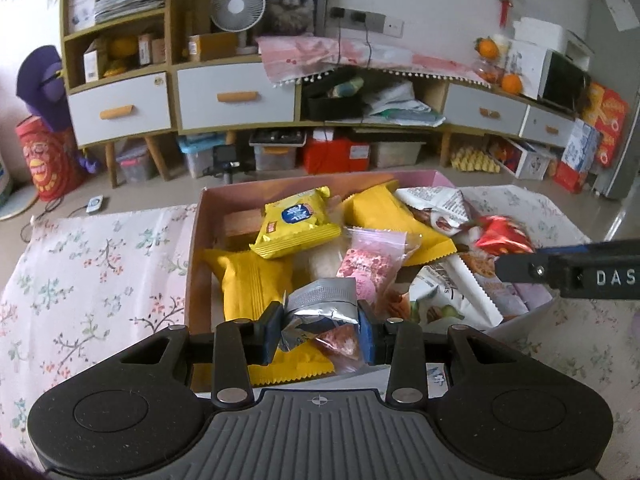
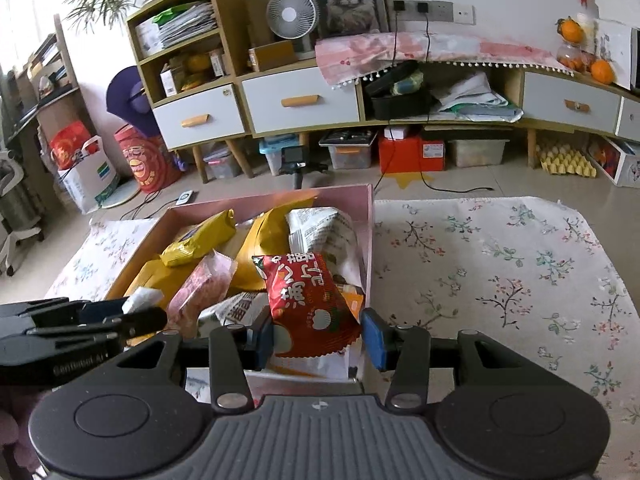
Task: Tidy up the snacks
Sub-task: 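Carry the silver packet into the box with left while right carries the red packet in, releasing both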
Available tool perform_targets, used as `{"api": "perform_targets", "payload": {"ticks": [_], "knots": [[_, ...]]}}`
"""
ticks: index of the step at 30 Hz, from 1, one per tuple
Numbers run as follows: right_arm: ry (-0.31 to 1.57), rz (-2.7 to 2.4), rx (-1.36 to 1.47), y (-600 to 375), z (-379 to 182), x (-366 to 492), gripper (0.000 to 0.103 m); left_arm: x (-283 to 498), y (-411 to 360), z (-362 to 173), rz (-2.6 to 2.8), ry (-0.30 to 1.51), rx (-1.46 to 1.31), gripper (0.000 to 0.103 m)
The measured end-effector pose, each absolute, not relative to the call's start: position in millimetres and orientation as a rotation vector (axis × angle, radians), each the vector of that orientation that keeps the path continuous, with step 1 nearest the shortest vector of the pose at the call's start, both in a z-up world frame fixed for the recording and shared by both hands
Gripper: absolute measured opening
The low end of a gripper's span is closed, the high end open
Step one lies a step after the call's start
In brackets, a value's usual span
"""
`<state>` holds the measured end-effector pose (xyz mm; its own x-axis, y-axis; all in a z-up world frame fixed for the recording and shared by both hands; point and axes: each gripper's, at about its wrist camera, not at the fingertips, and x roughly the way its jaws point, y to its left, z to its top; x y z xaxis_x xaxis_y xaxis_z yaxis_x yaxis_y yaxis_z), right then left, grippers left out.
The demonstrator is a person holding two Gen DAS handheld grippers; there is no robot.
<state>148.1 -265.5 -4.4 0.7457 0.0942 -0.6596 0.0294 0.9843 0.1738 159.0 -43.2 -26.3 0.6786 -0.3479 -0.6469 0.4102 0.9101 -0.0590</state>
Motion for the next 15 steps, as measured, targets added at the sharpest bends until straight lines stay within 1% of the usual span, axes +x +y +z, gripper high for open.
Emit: {"api": "perform_targets", "payload": {"ticks": [8,9,12,14,15], "knots": [[0.720,0.028,0.172,-257.2,-9.3,154.4,0.022,162.7,-43.9,-33.0,-0.451,0.701,0.082,0.037],[0.722,0.030,0.173,-257.0,-9.9,154.3,0.023,162.1,-44.4,-33.2,-0.453,0.700,0.081,0.039],[0.724,0.031,0.159,-256.0,-10.1,153.6,0.026,162.3,-44.3,-32.4,-0.460,0.698,0.072,0.039],[0.722,0.033,0.154,-256.2,-9.3,154.2,0.027,162.8,-44.3,-32.0,-0.465,0.701,0.070,0.042],[0.723,0.035,0.153,-256.0,-8.7,154.2,0.030,162.5,-44.5,-31.5,-0.469,0.703,0.069,0.045]]}}
